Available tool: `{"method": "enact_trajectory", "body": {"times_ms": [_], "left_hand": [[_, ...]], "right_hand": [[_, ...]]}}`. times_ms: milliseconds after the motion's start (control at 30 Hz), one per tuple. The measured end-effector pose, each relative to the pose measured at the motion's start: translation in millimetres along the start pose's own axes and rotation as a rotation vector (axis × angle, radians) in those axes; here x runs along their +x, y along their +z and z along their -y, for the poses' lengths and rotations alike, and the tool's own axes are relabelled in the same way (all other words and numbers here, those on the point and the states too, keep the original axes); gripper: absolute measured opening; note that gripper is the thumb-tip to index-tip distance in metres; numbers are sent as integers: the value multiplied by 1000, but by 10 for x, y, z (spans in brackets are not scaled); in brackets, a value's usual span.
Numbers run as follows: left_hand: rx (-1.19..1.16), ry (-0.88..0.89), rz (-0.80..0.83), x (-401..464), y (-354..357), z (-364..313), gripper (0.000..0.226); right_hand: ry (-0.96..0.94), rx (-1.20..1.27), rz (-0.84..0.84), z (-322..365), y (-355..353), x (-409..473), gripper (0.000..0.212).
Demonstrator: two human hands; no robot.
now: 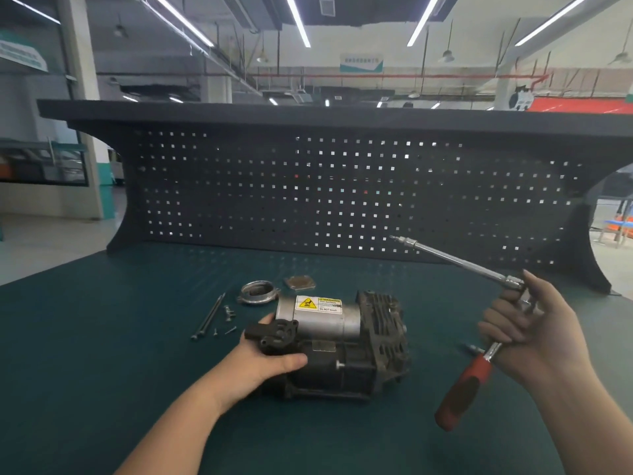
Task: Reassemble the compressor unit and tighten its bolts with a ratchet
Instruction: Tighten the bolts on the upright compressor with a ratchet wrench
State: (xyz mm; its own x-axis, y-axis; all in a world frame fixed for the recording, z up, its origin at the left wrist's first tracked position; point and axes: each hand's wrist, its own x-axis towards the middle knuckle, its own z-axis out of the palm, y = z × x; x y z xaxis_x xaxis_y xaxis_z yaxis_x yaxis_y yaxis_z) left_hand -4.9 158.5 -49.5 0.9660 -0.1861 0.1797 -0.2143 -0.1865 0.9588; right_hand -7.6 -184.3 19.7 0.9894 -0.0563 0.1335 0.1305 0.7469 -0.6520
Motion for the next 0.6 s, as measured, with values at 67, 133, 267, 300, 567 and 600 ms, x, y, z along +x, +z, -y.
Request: {"method": "enact_trajectory", "body": {"times_ms": [67, 133, 267, 300, 567, 600], "left_hand": [[65, -2, -37, 23, 23, 2, 70], [46, -9, -24, 43, 22, 26, 65], [-6, -14, -20, 71, 24, 38, 64], [-9, -18, -22, 76, 25, 44, 66], [-33, -52, -29, 112, 24, 65, 89], [-40, -51, -33, 115, 23, 68, 86]], "right_hand": [[-2, 22, 14, -50, 10, 6, 30], [-29, 45, 6, -114, 32, 16, 32], [-131, 47, -114, -268, 0, 103, 38], [-122, 34, -144, -309, -41, 137, 38], [79, 50, -269, -830, -201, 381, 41], [79, 131, -278, -905, -235, 415, 40]]}}
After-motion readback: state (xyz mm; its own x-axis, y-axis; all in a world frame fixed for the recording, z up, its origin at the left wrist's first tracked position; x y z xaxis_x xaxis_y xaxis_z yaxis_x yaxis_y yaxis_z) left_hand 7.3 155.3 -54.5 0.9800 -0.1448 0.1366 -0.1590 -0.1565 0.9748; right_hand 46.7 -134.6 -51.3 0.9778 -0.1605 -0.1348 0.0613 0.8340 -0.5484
